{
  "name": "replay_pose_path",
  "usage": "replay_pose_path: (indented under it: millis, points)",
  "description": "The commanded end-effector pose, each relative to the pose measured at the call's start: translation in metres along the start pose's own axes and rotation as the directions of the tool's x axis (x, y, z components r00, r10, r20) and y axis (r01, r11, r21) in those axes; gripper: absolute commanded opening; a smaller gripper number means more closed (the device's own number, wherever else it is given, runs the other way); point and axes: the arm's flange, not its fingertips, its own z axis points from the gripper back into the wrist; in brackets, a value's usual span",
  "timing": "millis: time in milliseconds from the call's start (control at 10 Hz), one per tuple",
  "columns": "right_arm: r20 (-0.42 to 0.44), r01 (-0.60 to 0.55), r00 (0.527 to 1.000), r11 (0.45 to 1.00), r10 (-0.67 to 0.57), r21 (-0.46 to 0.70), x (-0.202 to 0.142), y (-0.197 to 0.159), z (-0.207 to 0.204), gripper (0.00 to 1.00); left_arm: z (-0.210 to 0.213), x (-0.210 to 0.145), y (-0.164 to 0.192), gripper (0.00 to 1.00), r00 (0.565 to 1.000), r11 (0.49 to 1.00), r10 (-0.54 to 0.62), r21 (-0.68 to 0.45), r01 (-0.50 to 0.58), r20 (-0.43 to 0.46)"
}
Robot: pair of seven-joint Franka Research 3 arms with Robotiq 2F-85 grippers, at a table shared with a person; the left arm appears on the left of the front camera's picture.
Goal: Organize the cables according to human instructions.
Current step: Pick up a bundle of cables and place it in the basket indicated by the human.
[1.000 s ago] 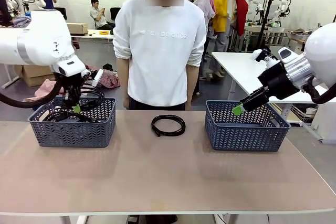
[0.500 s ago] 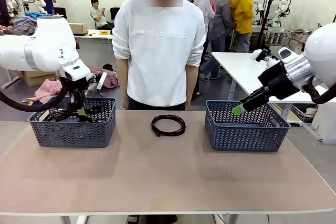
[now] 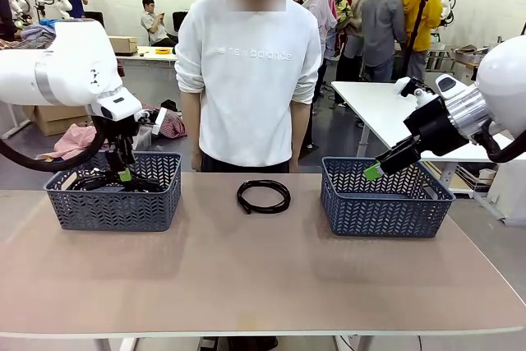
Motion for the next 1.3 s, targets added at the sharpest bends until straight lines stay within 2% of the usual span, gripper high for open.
replay_pose_path:
  millis: [0, 100, 600, 700, 800, 1000, 1100, 1200]
  points:
    - [0.029, -0.016, 0.999, 1.000, 0.016, 0.022, -0.001, -0.003, -0.003, 1.00, 0.012, 0.005, -0.004, 0.90, 0.999, 0.999, 0.038, -0.024, -0.038, 0.014]
    - [0.029, -0.016, 0.999, 1.000, 0.016, 0.022, -0.001, -0.003, -0.003, 1.00, 0.014, 0.006, -0.006, 1.00, 0.999, 0.999, 0.042, -0.027, -0.042, 0.016]
    - [0.029, -0.016, 0.999, 1.000, 0.016, 0.022, -0.001, -0.003, -0.003, 1.00, 0.021, 0.007, -0.024, 1.00, 0.997, 0.998, 0.061, -0.016, -0.061, 0.044]
    - [0.029, -0.016, 0.999, 1.000, 0.016, 0.022, -0.001, -0.003, -0.003, 1.00, 0.020, 0.009, -0.028, 1.00, 0.997, 0.997, 0.063, -0.053, -0.060, 0.047]
    - [0.029, -0.016, 0.999, 1.000, 0.016, 0.022, -0.001, -0.003, -0.003, 1.00, 0.019, 0.009, -0.014, 1.00, 0.999, 0.999, 0.036, -0.026, -0.036, 0.020]
    - [0.029, -0.016, 0.999, 1.000, 0.016, 0.022, -0.001, -0.003, -0.003, 1.00, 0.019, 0.009, -0.014, 1.00, 0.999, 0.999, 0.036, -0.026, -0.036, 0.020]
    - [0.029, -0.016, 0.999, 1.000, 0.016, 0.022, -0.001, -0.003, -0.003, 1.00, 0.019, 0.010, -0.017, 1.00, 0.999, 0.999, 0.039, -0.034, -0.038, 0.025]
    - [0.029, -0.016, 0.999, 1.000, 0.016, 0.022, -0.001, -0.003, -0.003, 1.00, 0.023, 0.023, -0.027, 1.00, 0.995, 0.998, 0.064, -0.004, -0.063, 0.072]
